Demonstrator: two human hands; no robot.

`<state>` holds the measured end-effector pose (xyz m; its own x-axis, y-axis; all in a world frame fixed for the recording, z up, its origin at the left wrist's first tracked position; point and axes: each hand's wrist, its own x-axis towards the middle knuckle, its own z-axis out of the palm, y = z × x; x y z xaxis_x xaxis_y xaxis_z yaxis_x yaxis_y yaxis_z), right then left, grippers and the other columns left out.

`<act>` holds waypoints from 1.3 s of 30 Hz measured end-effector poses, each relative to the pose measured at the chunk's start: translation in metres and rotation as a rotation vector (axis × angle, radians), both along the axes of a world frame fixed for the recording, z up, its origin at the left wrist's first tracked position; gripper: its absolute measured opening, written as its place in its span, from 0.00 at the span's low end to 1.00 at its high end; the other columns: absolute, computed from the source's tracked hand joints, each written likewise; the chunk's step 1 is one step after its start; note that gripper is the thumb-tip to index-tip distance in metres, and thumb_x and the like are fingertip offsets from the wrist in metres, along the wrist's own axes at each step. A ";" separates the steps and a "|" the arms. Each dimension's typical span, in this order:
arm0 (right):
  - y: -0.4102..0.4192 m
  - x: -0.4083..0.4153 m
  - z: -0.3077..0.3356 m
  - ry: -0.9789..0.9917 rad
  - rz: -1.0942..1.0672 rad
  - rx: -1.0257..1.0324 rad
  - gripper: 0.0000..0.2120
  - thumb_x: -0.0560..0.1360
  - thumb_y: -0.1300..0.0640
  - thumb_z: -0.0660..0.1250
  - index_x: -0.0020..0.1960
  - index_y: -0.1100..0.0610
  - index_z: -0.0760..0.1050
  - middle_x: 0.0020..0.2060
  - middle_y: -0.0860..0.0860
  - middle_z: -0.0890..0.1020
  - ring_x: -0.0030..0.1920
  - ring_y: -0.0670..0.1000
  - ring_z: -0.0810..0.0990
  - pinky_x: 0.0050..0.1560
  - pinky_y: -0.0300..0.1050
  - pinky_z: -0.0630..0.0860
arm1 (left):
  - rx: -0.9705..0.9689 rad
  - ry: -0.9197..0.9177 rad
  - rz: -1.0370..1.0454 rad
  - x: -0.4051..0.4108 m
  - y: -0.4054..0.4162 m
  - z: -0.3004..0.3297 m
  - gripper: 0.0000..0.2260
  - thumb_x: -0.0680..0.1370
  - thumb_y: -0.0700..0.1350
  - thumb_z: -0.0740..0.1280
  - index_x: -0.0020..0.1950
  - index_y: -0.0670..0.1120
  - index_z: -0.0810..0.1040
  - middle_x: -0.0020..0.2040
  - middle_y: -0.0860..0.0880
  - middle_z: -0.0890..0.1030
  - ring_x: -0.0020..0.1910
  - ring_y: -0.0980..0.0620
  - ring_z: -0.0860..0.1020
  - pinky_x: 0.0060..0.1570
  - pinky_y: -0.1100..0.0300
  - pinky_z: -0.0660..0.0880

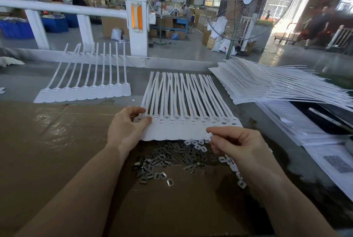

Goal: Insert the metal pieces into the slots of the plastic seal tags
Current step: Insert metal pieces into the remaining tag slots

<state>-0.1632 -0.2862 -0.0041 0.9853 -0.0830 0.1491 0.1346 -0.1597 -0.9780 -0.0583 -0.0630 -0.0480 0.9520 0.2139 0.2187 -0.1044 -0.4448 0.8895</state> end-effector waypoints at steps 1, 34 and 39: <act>0.000 0.000 0.000 -0.003 0.001 -0.010 0.11 0.71 0.65 0.69 0.45 0.50 0.83 0.37 0.51 0.85 0.37 0.45 0.81 0.39 0.32 0.76 | 0.000 0.000 0.002 0.000 0.000 0.000 0.09 0.73 0.47 0.72 0.52 0.52 0.78 0.48 0.55 0.78 0.51 0.55 0.74 0.51 0.60 0.68; 0.003 -0.004 0.002 -0.013 -0.055 0.052 0.08 0.68 0.64 0.72 0.42 0.53 0.84 0.33 0.54 0.83 0.33 0.47 0.80 0.39 0.36 0.78 | -0.035 0.018 -0.014 -0.001 0.002 0.000 0.09 0.73 0.47 0.72 0.52 0.52 0.78 0.48 0.54 0.78 0.52 0.54 0.75 0.52 0.58 0.70; 0.003 -0.004 0.001 0.015 -0.047 0.088 0.09 0.69 0.65 0.71 0.42 0.52 0.84 0.32 0.54 0.83 0.32 0.47 0.78 0.38 0.35 0.78 | -0.046 0.023 -0.010 -0.001 0.001 0.001 0.10 0.72 0.47 0.73 0.52 0.52 0.79 0.48 0.55 0.78 0.52 0.54 0.75 0.54 0.56 0.72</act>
<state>-0.1669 -0.2830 -0.0029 0.9821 -0.1411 0.1245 0.1141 -0.0793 -0.9903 -0.0596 -0.0621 -0.0474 0.9589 0.2136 0.1868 -0.0880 -0.4022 0.9113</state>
